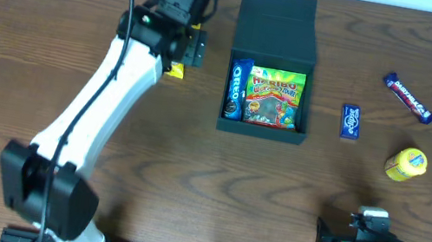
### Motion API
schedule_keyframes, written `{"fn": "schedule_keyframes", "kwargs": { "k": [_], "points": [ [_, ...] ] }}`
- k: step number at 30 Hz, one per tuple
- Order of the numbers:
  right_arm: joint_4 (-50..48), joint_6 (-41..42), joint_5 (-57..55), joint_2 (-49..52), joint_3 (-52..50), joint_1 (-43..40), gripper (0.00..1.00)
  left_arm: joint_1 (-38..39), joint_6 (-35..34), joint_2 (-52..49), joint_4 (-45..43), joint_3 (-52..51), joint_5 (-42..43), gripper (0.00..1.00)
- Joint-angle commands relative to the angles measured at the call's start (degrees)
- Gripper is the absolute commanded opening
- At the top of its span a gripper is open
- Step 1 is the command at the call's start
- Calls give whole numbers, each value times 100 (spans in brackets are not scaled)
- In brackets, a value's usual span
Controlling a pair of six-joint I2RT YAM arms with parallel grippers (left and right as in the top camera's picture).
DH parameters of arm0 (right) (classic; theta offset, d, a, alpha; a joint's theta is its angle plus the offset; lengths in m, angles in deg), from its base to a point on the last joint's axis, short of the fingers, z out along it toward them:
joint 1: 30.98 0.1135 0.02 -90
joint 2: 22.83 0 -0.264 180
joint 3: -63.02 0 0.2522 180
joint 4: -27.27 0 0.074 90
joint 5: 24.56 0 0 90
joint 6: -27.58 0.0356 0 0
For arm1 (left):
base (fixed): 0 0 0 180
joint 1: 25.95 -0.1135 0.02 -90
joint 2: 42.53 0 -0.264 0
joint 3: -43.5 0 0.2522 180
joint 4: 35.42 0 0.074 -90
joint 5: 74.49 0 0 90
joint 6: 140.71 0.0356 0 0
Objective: Pack container
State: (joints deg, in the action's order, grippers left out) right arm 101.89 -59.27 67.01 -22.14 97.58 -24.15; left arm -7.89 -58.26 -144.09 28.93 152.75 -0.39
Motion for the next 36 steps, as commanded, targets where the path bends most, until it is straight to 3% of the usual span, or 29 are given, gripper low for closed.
{"fn": "schedule_keyframes", "kwargs": {
  "k": [1,15,36],
  "points": [
    [42,-66,20,-31,-39,-55,99,-343,402,-507,-247,-13,573,95],
    [42,-66,20,-31,-39,-55,99,-728,326,-2787,-262,1488,675,95],
    [42,-68,20,-31,-39,-55,99,-756,-136,-3335,-595,1552,745,96]
  ]
}}
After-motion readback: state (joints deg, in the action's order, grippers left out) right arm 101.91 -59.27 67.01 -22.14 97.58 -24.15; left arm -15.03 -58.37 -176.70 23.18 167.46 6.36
